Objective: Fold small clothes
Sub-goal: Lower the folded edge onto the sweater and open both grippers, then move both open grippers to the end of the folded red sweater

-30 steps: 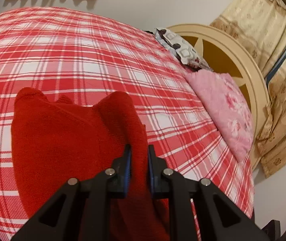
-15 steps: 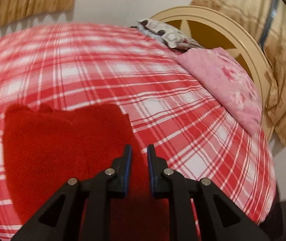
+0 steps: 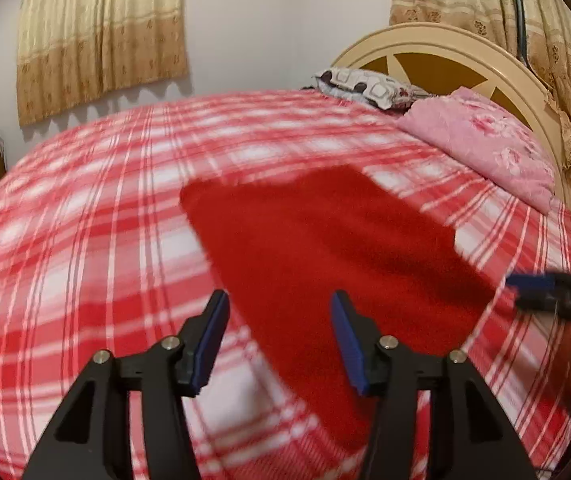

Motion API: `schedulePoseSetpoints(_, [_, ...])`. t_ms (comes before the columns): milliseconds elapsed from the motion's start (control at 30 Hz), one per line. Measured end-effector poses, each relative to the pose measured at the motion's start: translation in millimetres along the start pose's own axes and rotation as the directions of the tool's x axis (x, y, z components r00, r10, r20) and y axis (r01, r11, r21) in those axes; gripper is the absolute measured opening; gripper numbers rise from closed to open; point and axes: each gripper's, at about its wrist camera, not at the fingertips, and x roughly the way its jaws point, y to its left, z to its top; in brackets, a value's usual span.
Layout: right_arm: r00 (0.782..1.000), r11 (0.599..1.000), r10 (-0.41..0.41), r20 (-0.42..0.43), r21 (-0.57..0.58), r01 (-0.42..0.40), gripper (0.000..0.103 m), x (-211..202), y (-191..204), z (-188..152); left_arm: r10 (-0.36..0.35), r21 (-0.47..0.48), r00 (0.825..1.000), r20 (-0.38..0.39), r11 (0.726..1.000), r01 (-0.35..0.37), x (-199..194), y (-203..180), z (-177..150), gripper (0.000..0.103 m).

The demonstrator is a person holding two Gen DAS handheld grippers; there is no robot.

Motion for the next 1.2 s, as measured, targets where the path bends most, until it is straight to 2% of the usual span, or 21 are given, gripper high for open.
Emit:
schedulePoseSetpoints(167, [1.0, 1.0, 0.016, -0.004, 0.009, -0.016, 0.056, 25, 11, 53, 0.002, -0.039, 1.0, 0.015, 0.999, -0.002, 7, 4, -1, 0.066])
schedulePoseSetpoints(300, [0.997, 1.0, 0.003, -0.072, 0.029, -0.001, 0.055, 68, 10, 87, -0.022, -0.075, 1.0, 0.016, 0.997, 0.023, 12, 6, -5, 0.066])
schedulePoseSetpoints(367, [0.99, 0.998, -0.016, -0.142, 0.057, 0.024, 0.054, 95, 3, 94, -0.027, -0.075, 1.0, 0.01, 0.997, 0.028, 14, 3, -9, 0.068])
schedulePoseSetpoints(400, [0.984, 0.997, -0.006, -0.179, 0.074, 0.02, 0.036, 105, 0, 93, -0.03, -0.076, 0.999, 0.012, 0.997, 0.031, 14, 3, -11, 0.071])
schedulePoseSetpoints(433, [0.979, 0.996, -0.011, -0.201, 0.081, 0.028, 0.023, 113, -3, 90, -0.037, -0.077, 0.999, 0.015, 0.996, 0.038, 14, 3, -14, 0.072])
schedulePoseSetpoints(500, [0.981, 0.996, -0.049, -0.187, 0.058, 0.061, 0.016, 114, -2, 85, -0.049, -0.078, 0.999, 0.016, 0.996, 0.05, 13, 2, -16, 0.072])
schedulePoseSetpoints(600, [0.987, 0.994, -0.086, -0.135, 0.049, 0.094, 0.013, 95, -3, 78, -0.054, -0.088, 0.998, 0.016, 0.995, 0.055, 13, 4, -16, 0.079])
schedulePoseSetpoints(733, [0.983, 0.988, -0.127, -0.135, 0.075, 0.137, 0.013, 90, -20, 75, -0.066, -0.059, 0.998, -0.02, 0.996, 0.065, 20, -4, -18, 0.081])
schedulePoseSetpoints(833, [0.984, 0.99, -0.09, -0.156, 0.096, 0.106, 0.014, 97, -28, 79, -0.058, -0.042, 0.998, -0.027, 0.998, 0.057, 20, -9, -18, 0.081])
schedulePoseSetpoints(867, [0.984, 0.99, -0.096, -0.153, 0.085, 0.109, 0.018, 99, -26, 82, -0.053, -0.04, 0.998, -0.031, 0.998, 0.051, 20, -9, -19, 0.081])
schedulePoseSetpoints(900, [0.984, 0.99, -0.11, -0.143, 0.077, 0.122, 0.028, 98, -24, 84, -0.052, -0.043, 0.998, -0.033, 0.998, 0.051, 21, -8, -19, 0.081])
schedulePoseSetpoints(1000, [0.987, 0.988, -0.145, -0.07, 0.035, 0.148, 0.031, 76, -7, 88, -0.045, -0.064, 0.999, -0.008, 0.997, 0.045, 11, -4, -17, 0.081])
schedulePoseSetpoints(1033, [0.99, 0.991, -0.135, -0.035, 0.018, 0.136, 0.032, 66, 1, 88, -0.038, -0.069, 0.999, 0.009, 0.997, 0.038, 8, -2, -15, 0.081])
schedulePoseSetpoints(1100, [0.998, 0.998, -0.056, 0.01, -0.023, 0.057, 0.042, 50, 21, 86, -0.015, -0.087, 0.999, 0.03, 0.996, 0.017, 5, 3, -10, 0.081])
schedulePoseSetpoints(1133, [1.0, 0.999, 0.004, 0.009, -0.048, -0.003, 0.044, 47, 32, 84, -0.007, -0.097, 0.999, 0.032, 0.995, 0.01, 6, 6, -8, 0.081])
schedulePoseSetpoints(1200, [0.998, 0.994, 0.044, -0.036, -0.103, -0.047, 0.047, 52, 47, 78, 0.002, -0.123, 1.0, 0.026, 0.992, 0.001, 12, 11, -3, 0.083])
